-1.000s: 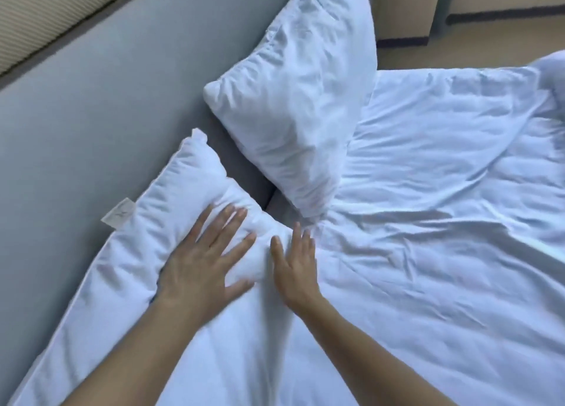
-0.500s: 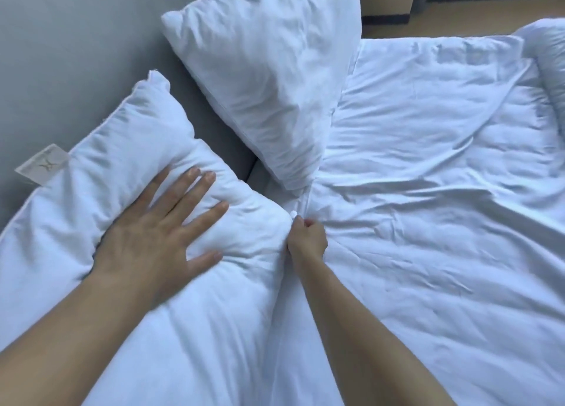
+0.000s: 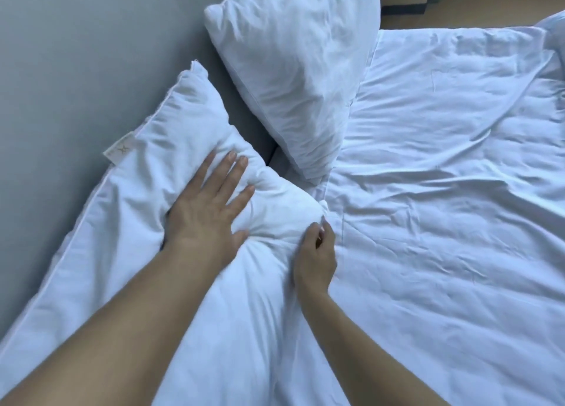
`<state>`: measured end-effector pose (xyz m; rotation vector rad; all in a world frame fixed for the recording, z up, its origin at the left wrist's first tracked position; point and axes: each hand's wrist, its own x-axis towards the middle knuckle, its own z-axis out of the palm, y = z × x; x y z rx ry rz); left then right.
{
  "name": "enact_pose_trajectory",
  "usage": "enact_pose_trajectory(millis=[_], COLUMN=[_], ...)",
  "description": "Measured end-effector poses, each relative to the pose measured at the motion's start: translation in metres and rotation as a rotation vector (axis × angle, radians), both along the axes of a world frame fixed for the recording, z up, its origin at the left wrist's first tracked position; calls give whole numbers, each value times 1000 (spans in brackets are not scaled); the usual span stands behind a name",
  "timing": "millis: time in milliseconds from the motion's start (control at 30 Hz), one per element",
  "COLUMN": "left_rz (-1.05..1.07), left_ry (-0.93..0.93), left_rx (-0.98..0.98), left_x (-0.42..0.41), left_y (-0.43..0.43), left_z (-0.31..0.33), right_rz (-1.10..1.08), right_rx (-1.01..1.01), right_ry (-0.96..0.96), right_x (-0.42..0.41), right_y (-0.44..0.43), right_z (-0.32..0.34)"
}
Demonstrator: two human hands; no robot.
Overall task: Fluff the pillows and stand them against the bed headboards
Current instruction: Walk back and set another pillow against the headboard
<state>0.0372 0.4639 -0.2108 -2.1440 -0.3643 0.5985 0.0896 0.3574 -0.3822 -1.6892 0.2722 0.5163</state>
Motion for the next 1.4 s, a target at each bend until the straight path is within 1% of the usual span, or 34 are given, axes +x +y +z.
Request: enact_pose_trajectory(millis=[33,67,100,133,167,233,300,367,433,533,600,667,733,867,967,1067,1133,1200,1233,1333,1400], left_rz=[3,-15,-30,-37,-46,-46,-31,-86,-106,-70,-31,1,23,59,125,213,274,348,370,395,419], left_ry=[64,121,165,200,241,279,217,206,221,219,196,174,161,113,89,77,81,79,77,8,-81], left_rx=[46,47,4,-54,-83,-69,-79,-46,-17,-12,-27,-50,-89,-145,-165,-172,-159,-156,-151,-136,-154], left_x=[9,15,17,16,5,-30,-64,-91,-110,-137,-165,-197,-236,-318,-378,-432,-460,-480,-487,-501,-501], left_y=[-17,-37,-57,-76,-91,-96,-79,-67,-66,-75,-82,-89,-97,-111,-119,-129,-139,-155,-165,-204,-236], left_z=[-3,-6,-13,-21,-27,-31,-24,-12,3,26,42,53,64,79,88,99,104,111,116,128,138], right_rz=[89,167,222,272,235,229,342,405,425,387,403,430,485,489,490,589,713,856,916,1064,1035], right_rx=[41,62,71,117,162,133,127,135,105,121,117,75,22,4,-9,0,48,-31,-103,-312,-385], right_ry=[-39,-95,-119,-92,17,20,19,84,117,261,225,159,141,220,276,277,253,205,142,-170,-251], right_x=[-25,-49,-68,-82,-90,-101,-120,-140,-165,-202,-235,-268,-303,-384,-436,-473,-486,-486,-480,-445,-407], right_y=[0,2,3,6,6,1,-15,-29,-40,-53,-65,-76,-86,-106,-117,-136,-159,-187,-202,-244,-274], right_z=[5,8,9,3,-5,-14,1,17,28,43,57,61,68,84,97,113,121,131,137,162,189])
